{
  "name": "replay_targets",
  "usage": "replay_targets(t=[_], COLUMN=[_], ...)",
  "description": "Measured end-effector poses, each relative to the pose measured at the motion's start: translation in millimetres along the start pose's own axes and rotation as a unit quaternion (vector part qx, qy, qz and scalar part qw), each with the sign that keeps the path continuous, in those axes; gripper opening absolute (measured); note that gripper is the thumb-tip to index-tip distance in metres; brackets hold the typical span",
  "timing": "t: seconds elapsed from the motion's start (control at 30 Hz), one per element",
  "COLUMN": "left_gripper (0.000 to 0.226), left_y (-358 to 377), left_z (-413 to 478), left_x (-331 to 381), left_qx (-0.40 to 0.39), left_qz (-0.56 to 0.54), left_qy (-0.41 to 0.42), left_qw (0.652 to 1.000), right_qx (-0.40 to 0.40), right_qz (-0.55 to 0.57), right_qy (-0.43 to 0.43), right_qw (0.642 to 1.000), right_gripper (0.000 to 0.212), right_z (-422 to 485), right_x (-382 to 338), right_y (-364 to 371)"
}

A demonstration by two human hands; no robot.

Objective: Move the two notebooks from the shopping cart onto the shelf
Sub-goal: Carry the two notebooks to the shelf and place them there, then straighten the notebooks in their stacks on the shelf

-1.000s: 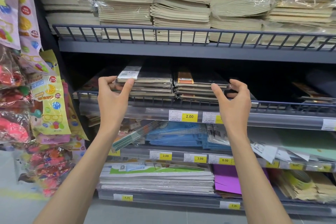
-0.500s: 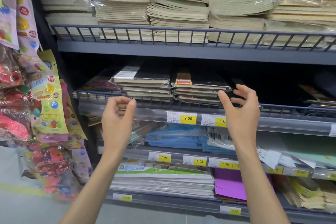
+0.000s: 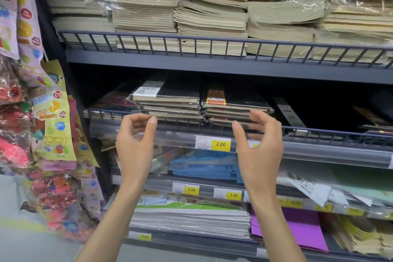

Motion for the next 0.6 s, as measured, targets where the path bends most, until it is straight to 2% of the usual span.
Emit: replay_targets(t=[0.17, 0.3, 0.43, 0.6], left_gripper=[0.024, 0.026, 0.036, 0.046], left_y=[-16, -26, -26, -18], left_z=[19, 38, 53, 66], left_x=[-12, -17, -16, -19], left_qx=[0.015, -0.01, -0.045, -0.076], left_qz=[-0.006, -0.014, -0.026, -0.04], left_qy=[-0.002, -0.007, -0.002, -0.006], left_qw=[1.0, 1.0, 0.999, 0.996], right_qx=[-0.044, -0.052, -0.017, 0.043], right_qz=[0.042, 0.054, 0.049, 0.053], right_qy=[0.016, 0.023, 0.045, 0.068], right_qw=[0.998, 0.997, 0.998, 0.995], right_gripper=[0.029, 0.036, 0.043, 0.037], right_z=[-15, -22, -27, -30], right_x=[-9, -17, -16, -12], right_y=[48, 82, 103, 115])
Point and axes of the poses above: each hand's wrist, its own z-axis towards the middle knuckle, its own y-axis out of the palm, x = y × z, the point moved 3 cm from there along z, towards the middle knuckle, and after that the axes turned 7 degrees about z, right-handed, at the moved point
